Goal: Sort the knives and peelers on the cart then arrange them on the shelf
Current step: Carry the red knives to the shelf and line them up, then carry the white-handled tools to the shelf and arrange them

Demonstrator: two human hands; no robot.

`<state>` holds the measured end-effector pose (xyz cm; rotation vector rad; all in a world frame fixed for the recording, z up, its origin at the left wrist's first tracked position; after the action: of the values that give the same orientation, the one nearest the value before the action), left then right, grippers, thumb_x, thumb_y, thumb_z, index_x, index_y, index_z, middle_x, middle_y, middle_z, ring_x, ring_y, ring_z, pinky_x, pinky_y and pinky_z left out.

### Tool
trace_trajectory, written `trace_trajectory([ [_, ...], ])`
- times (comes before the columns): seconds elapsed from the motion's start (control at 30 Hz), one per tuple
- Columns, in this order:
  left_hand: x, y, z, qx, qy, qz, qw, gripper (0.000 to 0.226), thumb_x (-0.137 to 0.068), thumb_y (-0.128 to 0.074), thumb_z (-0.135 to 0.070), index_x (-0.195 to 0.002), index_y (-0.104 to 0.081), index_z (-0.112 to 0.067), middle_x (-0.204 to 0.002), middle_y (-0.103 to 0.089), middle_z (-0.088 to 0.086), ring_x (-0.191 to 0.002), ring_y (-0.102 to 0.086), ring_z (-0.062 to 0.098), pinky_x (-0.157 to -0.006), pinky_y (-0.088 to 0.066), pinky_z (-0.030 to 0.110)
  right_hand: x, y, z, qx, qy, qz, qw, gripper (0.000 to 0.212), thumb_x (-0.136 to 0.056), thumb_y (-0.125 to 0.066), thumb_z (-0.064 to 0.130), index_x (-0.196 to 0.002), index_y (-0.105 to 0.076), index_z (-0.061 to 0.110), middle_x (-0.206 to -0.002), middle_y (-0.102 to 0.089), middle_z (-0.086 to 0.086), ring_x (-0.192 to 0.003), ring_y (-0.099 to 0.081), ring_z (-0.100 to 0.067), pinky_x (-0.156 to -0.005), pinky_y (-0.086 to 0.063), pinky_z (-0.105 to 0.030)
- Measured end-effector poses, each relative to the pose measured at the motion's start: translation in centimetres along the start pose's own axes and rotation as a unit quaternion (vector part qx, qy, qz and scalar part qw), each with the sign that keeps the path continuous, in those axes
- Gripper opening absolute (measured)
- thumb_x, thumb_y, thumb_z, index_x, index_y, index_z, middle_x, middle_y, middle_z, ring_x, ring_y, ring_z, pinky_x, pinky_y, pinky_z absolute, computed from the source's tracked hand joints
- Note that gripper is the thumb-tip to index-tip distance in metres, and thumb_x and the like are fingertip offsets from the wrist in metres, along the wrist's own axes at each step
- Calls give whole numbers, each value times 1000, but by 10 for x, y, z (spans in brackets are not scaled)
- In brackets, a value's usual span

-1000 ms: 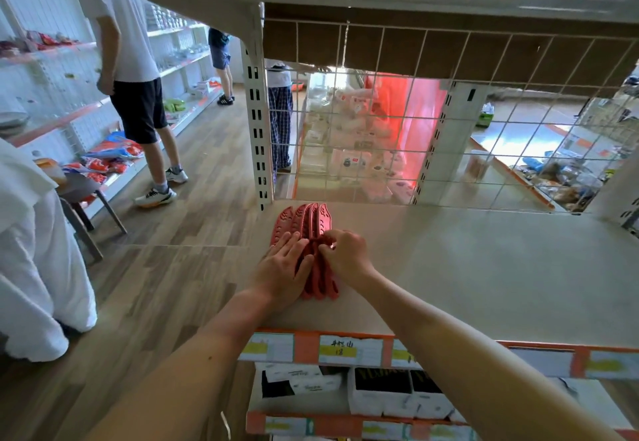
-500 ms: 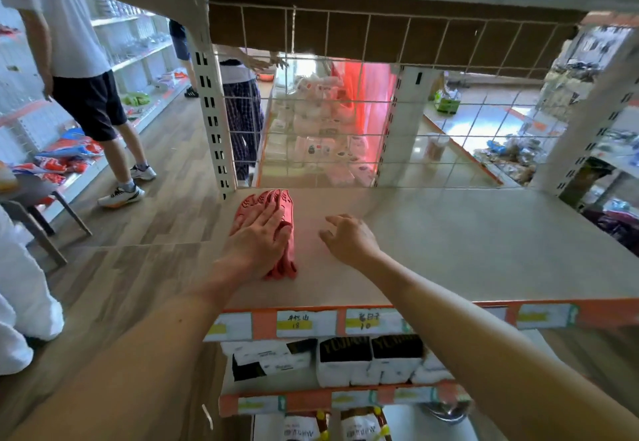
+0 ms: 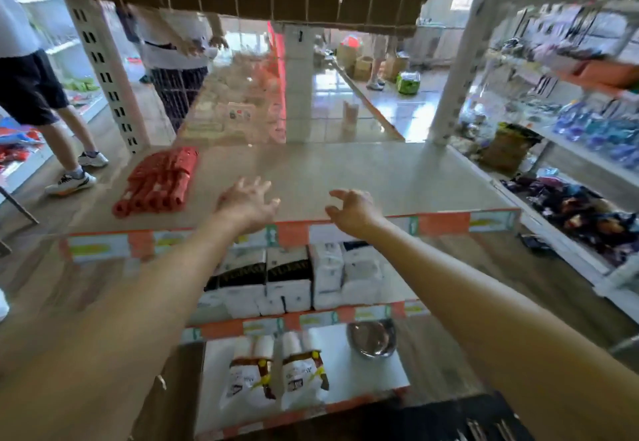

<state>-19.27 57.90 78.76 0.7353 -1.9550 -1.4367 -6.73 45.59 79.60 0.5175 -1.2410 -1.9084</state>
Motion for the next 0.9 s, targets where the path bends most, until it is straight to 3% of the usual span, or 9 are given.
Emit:
trace_trajectory([
  [0.13,53,-45,-70,32,-8,-10,999,57,-99,-32,-40,-150,-17,-19,-159,-7,1,-147,0,24,-120,-9,40,56,15,-62,7,28,-12,1000,42,-95,-43,18,-137,-47,16,-143,-45,-8,-131,-41,-24,-101,-36,-29],
  [0.3,100,-106,-144,35,-23,-14,999,57,-98,-33,-40,-149,-19,-20,-159,-10,2,-147,3,22,-120,-10,42,118,17,-149,1,1,-8,1000,45,-95,-47,24,-139,-44,17,-145,-43,-9,-129,-44,-26,-101,-39,-32],
  [0.5,126,-176,-213,2,-41,63,997,58,-99,-28,-44,-150,-15,-19,-160,-6,-2,-147,3,20,-119,-7,35,158,-2,-242,-8,-73,34,997,47,-90,-55,25,-137,-48,20,-142,-48,-7,-129,-46,-23,-102,-37,-28],
  [0.73,131,-325,-255,85,-76,152,982,48,-95,-44,-34,-136,-42,-10,-145,-40,12,-134,-34,30,-107,-32,40,205,-80,-361,-21,-186,80,979,45,-90,-55,25,-134,-50,18,-138,-52,-7,-127,-48,-24,-103,-42,-35],
  [0.9,160,-470,-264,117,-26,240,963,54,-94,-45,-37,-141,-36,-14,-145,-42,11,-134,-38,29,-109,-35,40,240,-173,-463,-34,-256,121,958,46,-90,-54,27,-135,-49,20,-138,-51,-5,-125,-48,-24,-98,-43,-34],
])
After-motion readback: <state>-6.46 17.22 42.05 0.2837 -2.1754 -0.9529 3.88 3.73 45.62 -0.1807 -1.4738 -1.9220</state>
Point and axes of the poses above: each hand's wrist, its own x-axis away from the middle knuckle, its own y-axis out of the back of the hand, z = x × y, the point moved 9 cm from there along -x, towards the middle knuckle
